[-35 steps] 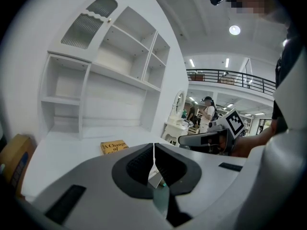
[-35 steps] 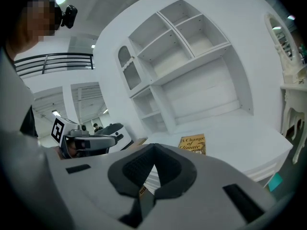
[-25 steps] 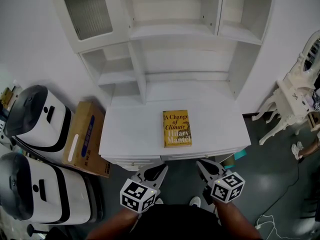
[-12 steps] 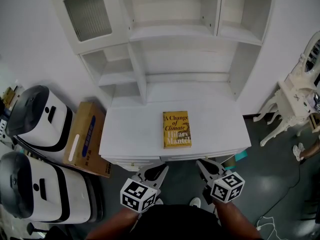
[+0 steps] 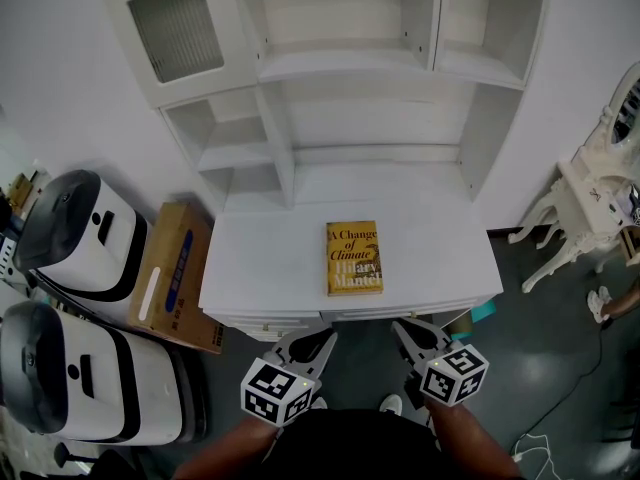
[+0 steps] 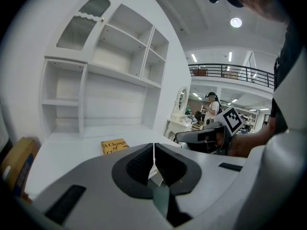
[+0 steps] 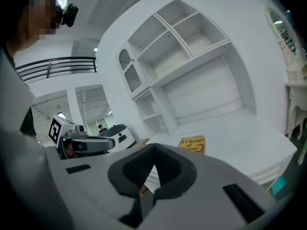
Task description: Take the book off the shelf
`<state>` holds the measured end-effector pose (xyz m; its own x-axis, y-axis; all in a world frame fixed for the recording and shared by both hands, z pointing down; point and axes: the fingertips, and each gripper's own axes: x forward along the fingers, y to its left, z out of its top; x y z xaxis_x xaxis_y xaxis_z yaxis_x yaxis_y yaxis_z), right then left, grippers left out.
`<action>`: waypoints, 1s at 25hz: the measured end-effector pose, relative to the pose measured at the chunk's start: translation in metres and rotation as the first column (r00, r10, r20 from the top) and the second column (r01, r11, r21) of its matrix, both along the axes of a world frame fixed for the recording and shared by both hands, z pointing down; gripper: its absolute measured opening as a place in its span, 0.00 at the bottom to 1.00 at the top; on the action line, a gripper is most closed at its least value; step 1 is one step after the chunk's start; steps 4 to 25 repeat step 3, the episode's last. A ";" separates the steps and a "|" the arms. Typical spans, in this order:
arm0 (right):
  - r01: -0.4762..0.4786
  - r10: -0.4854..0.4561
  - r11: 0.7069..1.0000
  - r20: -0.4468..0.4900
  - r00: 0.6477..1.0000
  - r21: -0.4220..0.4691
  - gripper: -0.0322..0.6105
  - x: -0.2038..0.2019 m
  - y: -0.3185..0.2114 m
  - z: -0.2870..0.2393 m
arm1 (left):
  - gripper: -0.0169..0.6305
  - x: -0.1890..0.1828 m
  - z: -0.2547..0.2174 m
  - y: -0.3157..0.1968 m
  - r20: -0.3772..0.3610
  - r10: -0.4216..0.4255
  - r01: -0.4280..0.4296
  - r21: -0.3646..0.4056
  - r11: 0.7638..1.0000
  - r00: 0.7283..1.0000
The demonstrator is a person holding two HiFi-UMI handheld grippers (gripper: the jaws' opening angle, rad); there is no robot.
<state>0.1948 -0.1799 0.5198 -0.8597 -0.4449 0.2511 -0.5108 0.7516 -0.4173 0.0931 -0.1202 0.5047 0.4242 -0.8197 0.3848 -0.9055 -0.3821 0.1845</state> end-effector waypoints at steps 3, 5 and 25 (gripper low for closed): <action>-0.002 0.002 1.000 0.004 1.000 0.000 0.09 0.001 0.000 0.000 | 0.05 0.000 -0.001 0.001 0.001 -0.003 0.003 0.002 1.000 1.000; -0.002 0.002 1.000 0.004 1.000 0.000 0.09 0.001 0.000 0.000 | 0.05 0.000 -0.001 0.001 0.001 -0.003 0.003 0.002 1.000 1.000; -0.002 0.002 1.000 0.004 1.000 0.000 0.09 0.001 0.000 0.000 | 0.05 0.000 -0.001 0.001 0.001 -0.003 0.003 0.002 1.000 1.000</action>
